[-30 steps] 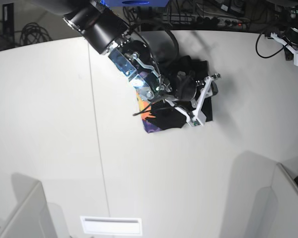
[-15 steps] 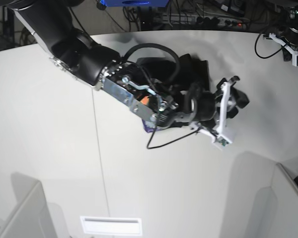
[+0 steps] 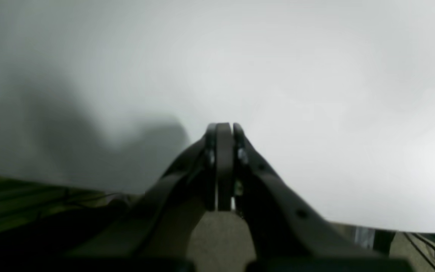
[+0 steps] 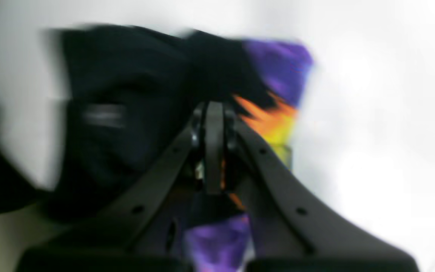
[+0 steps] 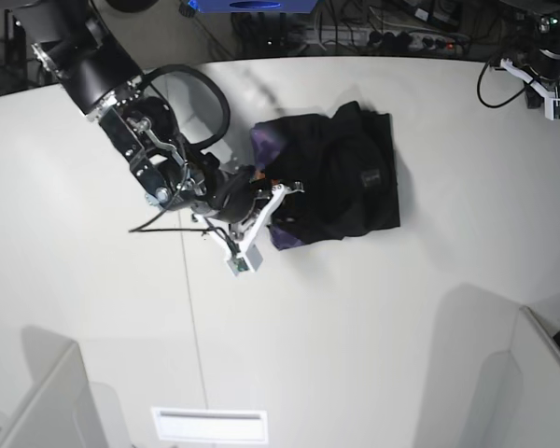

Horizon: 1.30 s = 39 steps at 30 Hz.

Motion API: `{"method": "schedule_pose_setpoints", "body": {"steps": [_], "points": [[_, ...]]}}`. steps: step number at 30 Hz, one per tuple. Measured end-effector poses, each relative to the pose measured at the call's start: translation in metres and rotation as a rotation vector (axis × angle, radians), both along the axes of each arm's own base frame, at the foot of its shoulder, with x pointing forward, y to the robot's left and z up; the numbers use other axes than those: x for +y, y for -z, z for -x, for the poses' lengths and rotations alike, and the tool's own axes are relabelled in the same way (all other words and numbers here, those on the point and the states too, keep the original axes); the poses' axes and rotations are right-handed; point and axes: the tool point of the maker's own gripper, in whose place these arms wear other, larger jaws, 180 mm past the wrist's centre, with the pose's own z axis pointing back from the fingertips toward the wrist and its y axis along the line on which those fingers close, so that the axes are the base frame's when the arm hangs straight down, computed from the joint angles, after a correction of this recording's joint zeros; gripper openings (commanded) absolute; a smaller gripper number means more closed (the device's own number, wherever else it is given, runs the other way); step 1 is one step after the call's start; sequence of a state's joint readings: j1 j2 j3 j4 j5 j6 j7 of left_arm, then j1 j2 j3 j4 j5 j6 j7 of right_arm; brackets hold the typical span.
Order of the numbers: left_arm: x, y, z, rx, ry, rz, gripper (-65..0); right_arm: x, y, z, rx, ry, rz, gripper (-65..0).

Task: Fold the T-shirt properly
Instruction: 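Fold the held end over toward the left gripper's side with the right gripper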

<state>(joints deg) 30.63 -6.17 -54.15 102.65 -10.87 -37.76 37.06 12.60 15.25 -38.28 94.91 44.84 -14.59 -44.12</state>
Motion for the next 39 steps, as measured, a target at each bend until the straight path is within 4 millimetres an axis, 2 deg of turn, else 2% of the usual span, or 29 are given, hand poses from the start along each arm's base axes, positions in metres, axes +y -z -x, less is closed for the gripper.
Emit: {"method": "schedule_pose_setpoints", "body": {"steps": [4, 7, 13, 18, 26, 32, 36, 39], "points": [[-0.001, 0.0, 0.0, 0.002, 0.003, 0.0, -65.0, 0.006, 0.022, 0.015, 0.079, 0.002, -0.005, -65.0], [-0.001, 0.0, 0.0, 0.001, 0.003, 0.0, -65.0, 0.005, 0.029, 0.02, 0.093, 0.004, 0.004, -65.0], [0.0, 0.0, 0.0, 0.002, 0.002, 0.0, -65.0, 0.03, 0.024, 0.027, 0.112, -0.013, -0.047, -65.0], [-0.001, 0.0, 0.0, 0.001, 0.003, 0.0, -65.0, 0.048, 0.028, 0.045, 0.122, -0.092, -0.029, -65.0], [-0.001, 0.0, -0.001, 0.0, 0.004, -0.001, -65.0, 0.092, 0.019, 0.043, 0.154, -0.111, -0.09, -65.0], [-0.005, 0.002, 0.001, -0.003, -0.003, 0.012, -65.0, 0.144, 0.003, 0.042, 0.175, -0.17, -0.127, -65.0], [-0.022, 0.011, -0.006, 0.008, 0.041, 0.042, -65.0, 0.165, -0.009, 0.048, 0.1, -0.305, -0.067, -65.0], [-0.032, 0.014, -0.011, 0.011, 0.07, 0.06, -65.0, 0.171, -0.024, 0.049, 0.063, -0.336, -0.086, -65.0]]}}
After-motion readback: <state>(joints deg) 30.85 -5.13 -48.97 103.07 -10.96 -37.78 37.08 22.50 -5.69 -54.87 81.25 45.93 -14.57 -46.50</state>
